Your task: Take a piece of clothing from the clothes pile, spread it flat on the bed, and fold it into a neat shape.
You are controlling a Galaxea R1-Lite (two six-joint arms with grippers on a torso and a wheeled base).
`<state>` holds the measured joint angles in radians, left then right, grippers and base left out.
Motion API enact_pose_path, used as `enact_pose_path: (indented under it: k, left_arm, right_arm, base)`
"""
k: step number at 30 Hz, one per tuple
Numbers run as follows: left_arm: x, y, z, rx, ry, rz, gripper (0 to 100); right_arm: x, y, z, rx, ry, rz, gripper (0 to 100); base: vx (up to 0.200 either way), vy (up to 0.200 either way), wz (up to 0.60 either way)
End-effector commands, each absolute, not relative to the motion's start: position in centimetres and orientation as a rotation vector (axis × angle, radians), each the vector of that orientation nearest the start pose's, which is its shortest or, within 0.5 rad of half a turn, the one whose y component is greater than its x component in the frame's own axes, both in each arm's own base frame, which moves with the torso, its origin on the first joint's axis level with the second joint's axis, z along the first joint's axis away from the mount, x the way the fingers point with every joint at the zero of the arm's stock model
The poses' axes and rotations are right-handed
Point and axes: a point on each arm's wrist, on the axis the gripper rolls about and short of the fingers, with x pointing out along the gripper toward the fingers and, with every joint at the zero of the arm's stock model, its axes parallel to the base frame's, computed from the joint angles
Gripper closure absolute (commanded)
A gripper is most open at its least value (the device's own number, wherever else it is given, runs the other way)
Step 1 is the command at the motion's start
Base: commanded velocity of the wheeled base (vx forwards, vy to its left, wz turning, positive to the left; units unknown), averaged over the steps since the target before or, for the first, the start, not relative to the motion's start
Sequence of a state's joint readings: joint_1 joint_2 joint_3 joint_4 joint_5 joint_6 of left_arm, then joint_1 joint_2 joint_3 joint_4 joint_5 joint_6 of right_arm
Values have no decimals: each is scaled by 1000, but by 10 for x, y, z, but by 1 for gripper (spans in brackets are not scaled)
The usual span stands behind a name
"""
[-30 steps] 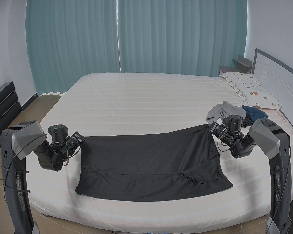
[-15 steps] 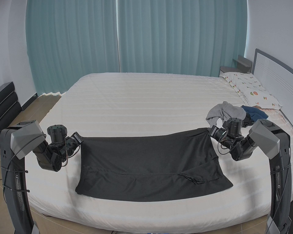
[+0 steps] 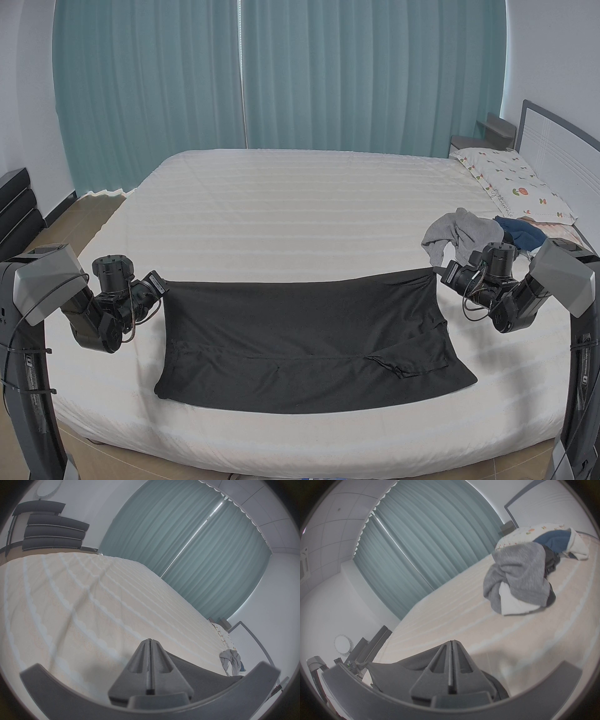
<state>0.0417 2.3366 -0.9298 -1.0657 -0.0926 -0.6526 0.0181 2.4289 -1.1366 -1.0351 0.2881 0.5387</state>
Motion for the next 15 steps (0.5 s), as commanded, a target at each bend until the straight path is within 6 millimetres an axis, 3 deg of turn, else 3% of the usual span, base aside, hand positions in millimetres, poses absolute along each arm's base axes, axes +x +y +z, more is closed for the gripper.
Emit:
enact_pose_path:
  k: [1,8,15]
  left_arm:
    - [411,18,19,-674,333,78,100]
    - [411,18,15,-674,334,78,100]
    - [399,20,6,-621,368,84,100]
  right_arm:
    - [452,17,18,560,280,239,100]
    - [449,17,12,562,295,235,100]
    - [433,13,18,564,334,239,100]
  base:
    - [0,0,0]
    - [0,0,0]
    - [0,0,0]
